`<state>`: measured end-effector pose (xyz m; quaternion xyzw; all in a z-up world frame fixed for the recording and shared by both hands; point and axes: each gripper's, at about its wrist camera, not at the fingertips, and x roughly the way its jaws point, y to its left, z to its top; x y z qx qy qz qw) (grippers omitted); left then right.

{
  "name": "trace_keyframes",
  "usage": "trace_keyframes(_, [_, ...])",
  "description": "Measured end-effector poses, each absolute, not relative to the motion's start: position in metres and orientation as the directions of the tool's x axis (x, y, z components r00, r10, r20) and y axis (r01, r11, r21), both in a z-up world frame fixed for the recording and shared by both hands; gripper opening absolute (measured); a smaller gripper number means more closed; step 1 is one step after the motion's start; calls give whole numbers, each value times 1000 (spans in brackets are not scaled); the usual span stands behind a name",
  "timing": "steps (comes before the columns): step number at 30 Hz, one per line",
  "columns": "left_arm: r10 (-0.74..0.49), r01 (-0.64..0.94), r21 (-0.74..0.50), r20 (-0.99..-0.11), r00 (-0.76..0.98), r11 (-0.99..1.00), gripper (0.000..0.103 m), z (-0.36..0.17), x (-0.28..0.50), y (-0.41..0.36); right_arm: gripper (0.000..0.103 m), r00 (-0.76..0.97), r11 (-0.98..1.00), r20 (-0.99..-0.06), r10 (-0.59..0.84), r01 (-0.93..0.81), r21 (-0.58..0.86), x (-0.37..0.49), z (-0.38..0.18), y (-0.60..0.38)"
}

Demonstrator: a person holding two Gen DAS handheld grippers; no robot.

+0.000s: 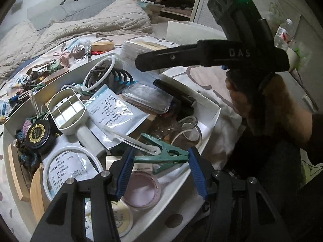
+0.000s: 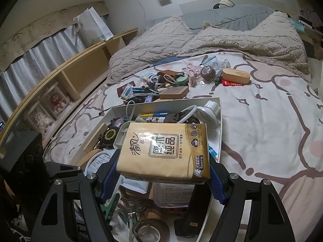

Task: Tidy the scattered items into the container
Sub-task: 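Carry the tissue pack and clothespin over the white tray with both tools, then open the left gripper dropping the clothespin while the right gripper releases the tissue pack into the tray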

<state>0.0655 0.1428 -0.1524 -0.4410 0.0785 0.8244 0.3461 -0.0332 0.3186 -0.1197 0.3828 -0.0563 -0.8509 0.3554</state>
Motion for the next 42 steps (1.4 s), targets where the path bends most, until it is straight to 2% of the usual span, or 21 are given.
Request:
trace_keyframes(3, [486,-615,-175,-785,-385,-769,77,-154,61,138,77,-455,-742,-612,-647,561,368,-33,-120,319])
trace_keyframes(4, [492,-612,-185,-783,-381,-769,79,-153,60,136,77,-454,-741,-612,-648,561,369,-33,-120,319])
trace_keyframes(13, [504,-561,-242,-778,-375,-791,79,-149,52,115,77,-437,-729,-615,-656,579,365,-30,-121,312])
trace_keyframes(19, [481,-520,-211,-745,-463,-828,79,-127,51,89,77,-419,-722,-638,-646,606,334,-25,-125,296])
trace_keyframes(29, [403,-396,-181,-692,-600,-900,79,-102,46,38,77,-379,-686,-721,-581,704,183,-6,-134,256])
trace_keyframes(35, [372,-360,-168,-683,-629,-918,79,-99,44,28,77,-470,-711,-754,-459,703,-6,-1,-142,238])
trace_keyframes(42, [371,-354,-174,-684,-628,-919,79,-100,44,25,77,-436,-654,-761,-480,756,-22,9,-144,229])
